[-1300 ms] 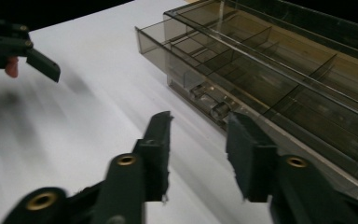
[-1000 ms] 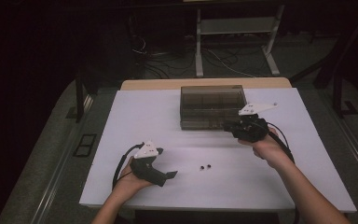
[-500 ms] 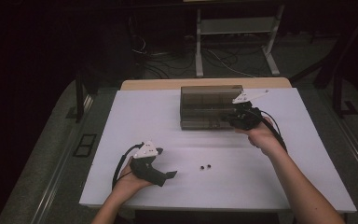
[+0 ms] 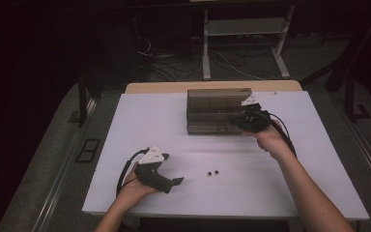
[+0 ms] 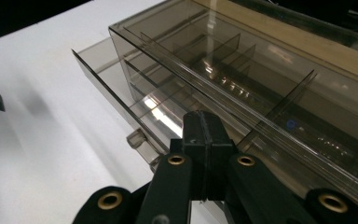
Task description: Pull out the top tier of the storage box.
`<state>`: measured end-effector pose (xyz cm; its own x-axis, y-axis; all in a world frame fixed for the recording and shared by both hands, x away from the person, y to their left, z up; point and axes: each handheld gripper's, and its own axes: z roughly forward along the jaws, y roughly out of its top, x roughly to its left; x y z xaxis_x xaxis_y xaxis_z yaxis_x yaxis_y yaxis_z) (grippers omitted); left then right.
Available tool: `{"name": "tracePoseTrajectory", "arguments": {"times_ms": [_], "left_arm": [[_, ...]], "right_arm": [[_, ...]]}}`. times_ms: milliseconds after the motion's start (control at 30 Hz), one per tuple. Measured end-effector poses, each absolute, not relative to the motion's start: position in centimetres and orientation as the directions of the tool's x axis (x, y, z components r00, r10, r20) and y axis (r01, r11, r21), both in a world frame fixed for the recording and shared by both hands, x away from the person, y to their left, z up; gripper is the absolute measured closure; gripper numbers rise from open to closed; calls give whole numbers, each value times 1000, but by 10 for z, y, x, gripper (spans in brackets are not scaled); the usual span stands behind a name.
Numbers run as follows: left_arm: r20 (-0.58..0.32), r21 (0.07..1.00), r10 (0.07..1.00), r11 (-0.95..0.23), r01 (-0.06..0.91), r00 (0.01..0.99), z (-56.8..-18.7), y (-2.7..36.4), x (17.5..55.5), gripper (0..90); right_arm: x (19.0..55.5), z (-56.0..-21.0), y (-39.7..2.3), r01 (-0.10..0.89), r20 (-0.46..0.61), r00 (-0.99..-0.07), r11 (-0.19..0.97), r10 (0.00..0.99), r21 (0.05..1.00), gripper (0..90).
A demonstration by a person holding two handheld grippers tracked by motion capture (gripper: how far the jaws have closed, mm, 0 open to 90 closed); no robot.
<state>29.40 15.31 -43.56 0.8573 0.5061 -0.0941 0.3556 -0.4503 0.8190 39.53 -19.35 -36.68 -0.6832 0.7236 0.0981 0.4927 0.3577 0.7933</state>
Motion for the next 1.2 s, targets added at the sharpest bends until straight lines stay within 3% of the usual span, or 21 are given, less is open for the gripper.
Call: {"name": "tracePoseTrajectory", "arguments": {"times_ms": [1200], "left_arm": [[-93, 814, 501, -459, 355, 861, -437, 152, 294, 0]], "right_arm": [[399, -379, -192, 503, 79, -672, 375, 736, 779, 888]]}}
